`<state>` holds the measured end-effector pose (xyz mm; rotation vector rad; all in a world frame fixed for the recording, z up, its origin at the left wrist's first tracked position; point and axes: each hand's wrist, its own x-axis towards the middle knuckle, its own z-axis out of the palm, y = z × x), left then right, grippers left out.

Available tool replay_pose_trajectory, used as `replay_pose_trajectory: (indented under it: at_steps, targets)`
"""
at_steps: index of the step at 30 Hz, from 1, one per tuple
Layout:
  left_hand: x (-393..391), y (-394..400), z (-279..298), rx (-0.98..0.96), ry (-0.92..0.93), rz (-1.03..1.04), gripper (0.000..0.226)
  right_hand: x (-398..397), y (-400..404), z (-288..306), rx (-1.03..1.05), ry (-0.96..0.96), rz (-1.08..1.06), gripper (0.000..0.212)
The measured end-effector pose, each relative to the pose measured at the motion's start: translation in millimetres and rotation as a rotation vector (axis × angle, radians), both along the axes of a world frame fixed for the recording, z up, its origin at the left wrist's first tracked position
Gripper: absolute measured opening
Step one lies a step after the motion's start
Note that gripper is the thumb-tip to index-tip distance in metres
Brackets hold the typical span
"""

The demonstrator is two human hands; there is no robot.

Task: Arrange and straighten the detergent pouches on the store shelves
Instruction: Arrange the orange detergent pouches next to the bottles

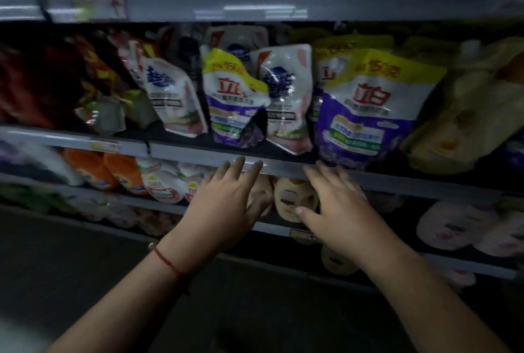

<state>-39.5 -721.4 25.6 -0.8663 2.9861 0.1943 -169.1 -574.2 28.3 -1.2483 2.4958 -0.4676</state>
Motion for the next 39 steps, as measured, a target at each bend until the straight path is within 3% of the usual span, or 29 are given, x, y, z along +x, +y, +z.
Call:
replay_pose_trajectory:
  at_steps: [8, 12, 21, 39]
  targets:
    - [94.4, -69.8, -18.5, 0.027, 0.061, 0.214, 0.072, 72.7, -97.2, 0.4, 0.024, 0.039, 0.219, 0.077]
    - [143.9, -114.4, -25.9, 0.025, 0.022, 0.263, 0.084, 116.3, -158.2, -0.7, 0.047, 0.059, 0.276, 0.077]
    - [234.8, -226.9, -32.5, 0.029, 0.072, 0.334, 0.072, 197.0, -273.1, -11.3, 0.118, 0.109, 0.307, 0.078]
    - [244.6, -327.9, -44.7, 0.065, 0.091, 0.175, 0.072, 226.0, -382.3, -17.8, 0.149, 0.137, 0.212, 0.074]
